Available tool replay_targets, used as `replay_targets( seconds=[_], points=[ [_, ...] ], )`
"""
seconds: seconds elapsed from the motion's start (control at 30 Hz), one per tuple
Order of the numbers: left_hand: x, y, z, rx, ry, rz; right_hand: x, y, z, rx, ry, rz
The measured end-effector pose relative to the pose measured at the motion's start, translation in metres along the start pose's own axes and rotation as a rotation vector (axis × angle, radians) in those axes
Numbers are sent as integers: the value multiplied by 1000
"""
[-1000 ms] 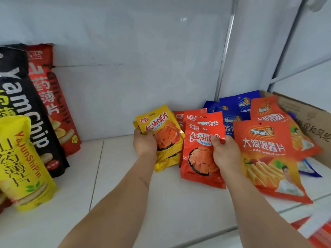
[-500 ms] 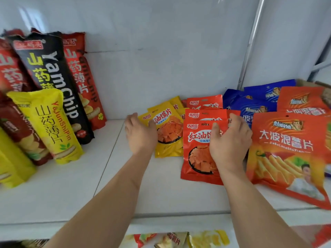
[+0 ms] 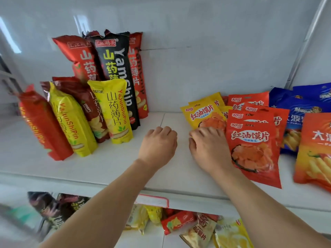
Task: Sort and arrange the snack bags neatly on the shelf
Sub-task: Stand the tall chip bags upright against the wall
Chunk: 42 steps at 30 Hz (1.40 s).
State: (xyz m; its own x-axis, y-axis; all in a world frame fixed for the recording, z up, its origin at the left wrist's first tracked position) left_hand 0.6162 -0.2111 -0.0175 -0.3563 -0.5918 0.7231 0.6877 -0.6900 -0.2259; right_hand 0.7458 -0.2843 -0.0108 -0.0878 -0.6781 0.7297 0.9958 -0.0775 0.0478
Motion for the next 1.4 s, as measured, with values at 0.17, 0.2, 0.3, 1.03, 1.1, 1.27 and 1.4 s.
replay_targets(
  seconds=[0.17,0.2,0.3,1.03,1.1,1.27,1.4],
  points=[
    [19,-56,-40,57,-9,-9,-10,-67,12,-14,-23,76],
    [23,-68,-48,65,-8,-17,-10,-82,14,-20,-27,84],
    [39,-101,-75,72,35,-26,-13,-125,21,-46,-39,111],
    [92,-280,-197,747,263,-564,-48,-300,64,-459,-140,947],
    [83,-295,-197,829,150,-770,-53,-305,69,-502,-111,934],
    [63,-320,-190,807,-104,-1118,-63,-318,75,-569,-69,941],
    [48,-335,-192,766,-267,-1281,-71,-325,76,-655,-33,927]
  ],
)
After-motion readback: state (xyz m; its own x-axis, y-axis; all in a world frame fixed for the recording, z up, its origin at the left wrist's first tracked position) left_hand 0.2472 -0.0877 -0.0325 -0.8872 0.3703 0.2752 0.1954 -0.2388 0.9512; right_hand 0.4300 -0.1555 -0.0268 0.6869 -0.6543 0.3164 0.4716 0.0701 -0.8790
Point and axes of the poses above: each hand's wrist, its own z-axis towards the middle knuckle, its own x-axis out of the back of the hand, y = z × x, the point moved 5 cm from there along z, towards the middle knuckle, and after that the axes turned 6 degrees about -y, right-handed, at the moved point
